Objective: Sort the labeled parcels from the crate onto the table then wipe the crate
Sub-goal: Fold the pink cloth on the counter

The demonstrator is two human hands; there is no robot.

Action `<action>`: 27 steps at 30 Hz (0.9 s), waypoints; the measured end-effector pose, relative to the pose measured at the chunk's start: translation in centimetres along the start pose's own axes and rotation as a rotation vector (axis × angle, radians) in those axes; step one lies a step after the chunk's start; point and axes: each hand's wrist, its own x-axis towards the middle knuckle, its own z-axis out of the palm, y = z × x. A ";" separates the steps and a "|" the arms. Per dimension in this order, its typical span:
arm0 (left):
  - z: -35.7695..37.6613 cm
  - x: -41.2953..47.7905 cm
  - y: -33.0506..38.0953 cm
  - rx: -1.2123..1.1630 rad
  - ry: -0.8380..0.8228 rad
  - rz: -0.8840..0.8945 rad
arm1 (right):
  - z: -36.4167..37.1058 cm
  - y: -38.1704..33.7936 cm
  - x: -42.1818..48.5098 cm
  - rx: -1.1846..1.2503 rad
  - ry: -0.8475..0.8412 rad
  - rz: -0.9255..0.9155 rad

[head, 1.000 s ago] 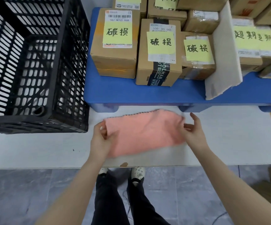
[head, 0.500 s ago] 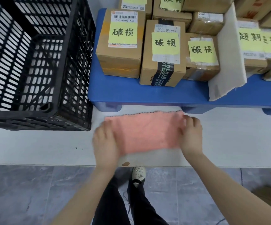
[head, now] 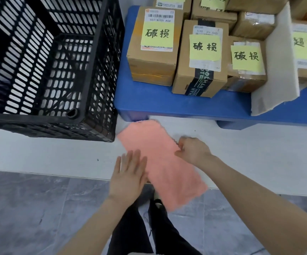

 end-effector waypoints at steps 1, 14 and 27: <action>-0.4 -0.4 0.5 -0.084 -0.032 -0.122 | 0.2 -0.1 -0.2 0.039 -0.010 0.007; -2.9 1.0 4.5 -1.698 0.050 -1.170 | 0.2 -1.2 -3.7 0.964 -0.167 0.164; -13.6 1.4 -1.7 -1.569 0.381 -0.264 | -8.1 -2.6 -10.1 1.179 0.207 -0.286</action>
